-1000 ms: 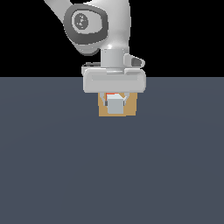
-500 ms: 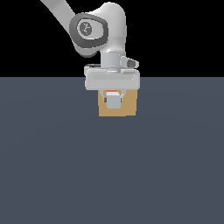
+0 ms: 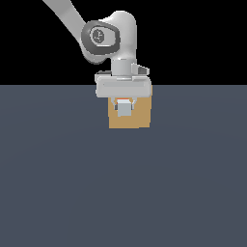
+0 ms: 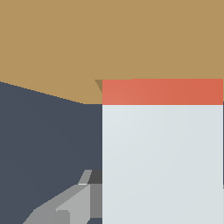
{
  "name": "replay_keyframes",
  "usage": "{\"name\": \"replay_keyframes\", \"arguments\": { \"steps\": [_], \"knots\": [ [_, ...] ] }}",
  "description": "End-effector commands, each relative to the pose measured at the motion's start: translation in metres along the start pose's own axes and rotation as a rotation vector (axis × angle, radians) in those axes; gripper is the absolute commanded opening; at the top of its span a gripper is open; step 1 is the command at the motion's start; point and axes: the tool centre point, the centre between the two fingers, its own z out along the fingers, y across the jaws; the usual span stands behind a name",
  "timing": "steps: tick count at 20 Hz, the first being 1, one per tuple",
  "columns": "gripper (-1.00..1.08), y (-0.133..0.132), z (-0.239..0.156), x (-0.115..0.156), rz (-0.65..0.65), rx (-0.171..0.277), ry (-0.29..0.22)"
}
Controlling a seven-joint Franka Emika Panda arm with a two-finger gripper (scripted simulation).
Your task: Insert the peg into the horizontal hole in a box.
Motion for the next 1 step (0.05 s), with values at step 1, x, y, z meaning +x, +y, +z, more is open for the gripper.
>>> {"name": "replay_keyframes", "arguments": {
  "steps": [1],
  "knots": [
    [-1.0, 0.0019, -0.0024, 0.0095, -0.008, -0.007, 0.005]
  ]
}}
